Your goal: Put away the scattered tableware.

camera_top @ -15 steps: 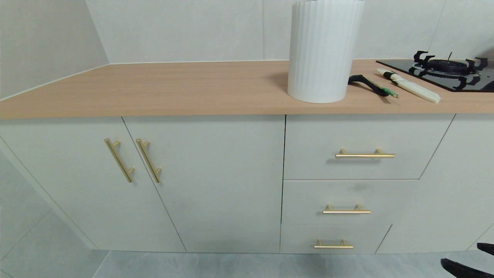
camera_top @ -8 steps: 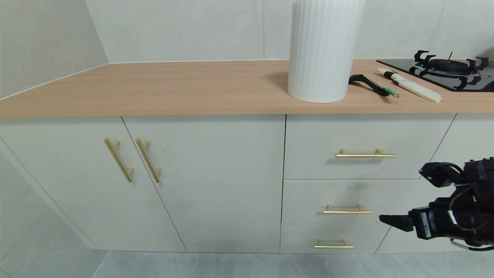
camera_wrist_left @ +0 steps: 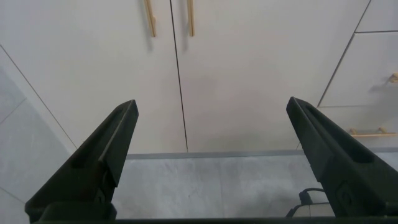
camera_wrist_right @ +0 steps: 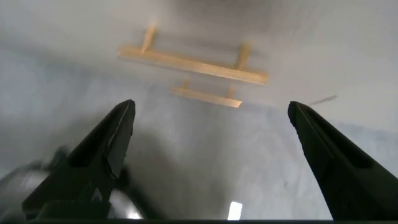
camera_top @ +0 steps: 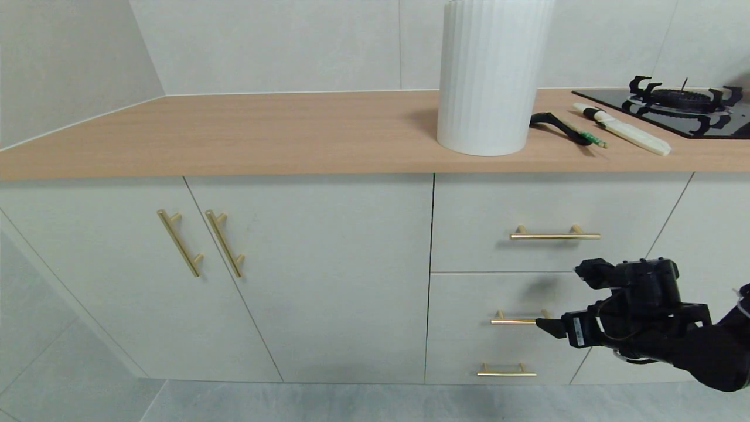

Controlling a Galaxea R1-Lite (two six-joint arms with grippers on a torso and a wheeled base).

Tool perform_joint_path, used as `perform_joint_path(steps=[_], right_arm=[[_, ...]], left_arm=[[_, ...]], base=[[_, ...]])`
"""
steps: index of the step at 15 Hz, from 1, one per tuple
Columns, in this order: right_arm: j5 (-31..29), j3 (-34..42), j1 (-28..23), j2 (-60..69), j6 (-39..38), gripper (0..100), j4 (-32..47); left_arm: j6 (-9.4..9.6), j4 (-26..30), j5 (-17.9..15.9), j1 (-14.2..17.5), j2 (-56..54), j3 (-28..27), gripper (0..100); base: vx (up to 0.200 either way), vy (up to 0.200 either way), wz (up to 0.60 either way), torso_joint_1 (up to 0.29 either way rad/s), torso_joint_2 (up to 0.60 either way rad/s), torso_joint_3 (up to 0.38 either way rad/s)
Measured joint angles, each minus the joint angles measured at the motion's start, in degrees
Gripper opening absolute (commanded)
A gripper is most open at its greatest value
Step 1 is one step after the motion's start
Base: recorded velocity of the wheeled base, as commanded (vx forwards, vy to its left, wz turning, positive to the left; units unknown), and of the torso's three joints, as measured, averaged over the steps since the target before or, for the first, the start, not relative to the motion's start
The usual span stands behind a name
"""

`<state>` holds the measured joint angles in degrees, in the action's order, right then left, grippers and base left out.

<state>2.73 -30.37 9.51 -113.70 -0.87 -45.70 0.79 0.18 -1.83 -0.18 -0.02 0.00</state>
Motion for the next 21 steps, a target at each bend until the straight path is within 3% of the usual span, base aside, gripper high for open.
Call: perform_joint_path(steps=[10, 21], right_arm=[[-8.9, 0.3, 3.1, -16.4, -4.7, 100, -26.3], [-11.0, -1.4, 4.8, -22.2, -6.2, 100, -29.0]], left_arm=[[0.00, 0.0, 0.0, 0.0, 0.0, 0.0, 100], [-0.01, 0.0, 0.0, 0.0, 0.0, 0.0, 100]], base=[[0.000, 0.000, 0.00, 0.000, 0.00, 0.000], [0.000, 0.000, 0.00, 0.000, 0.00, 0.000]])
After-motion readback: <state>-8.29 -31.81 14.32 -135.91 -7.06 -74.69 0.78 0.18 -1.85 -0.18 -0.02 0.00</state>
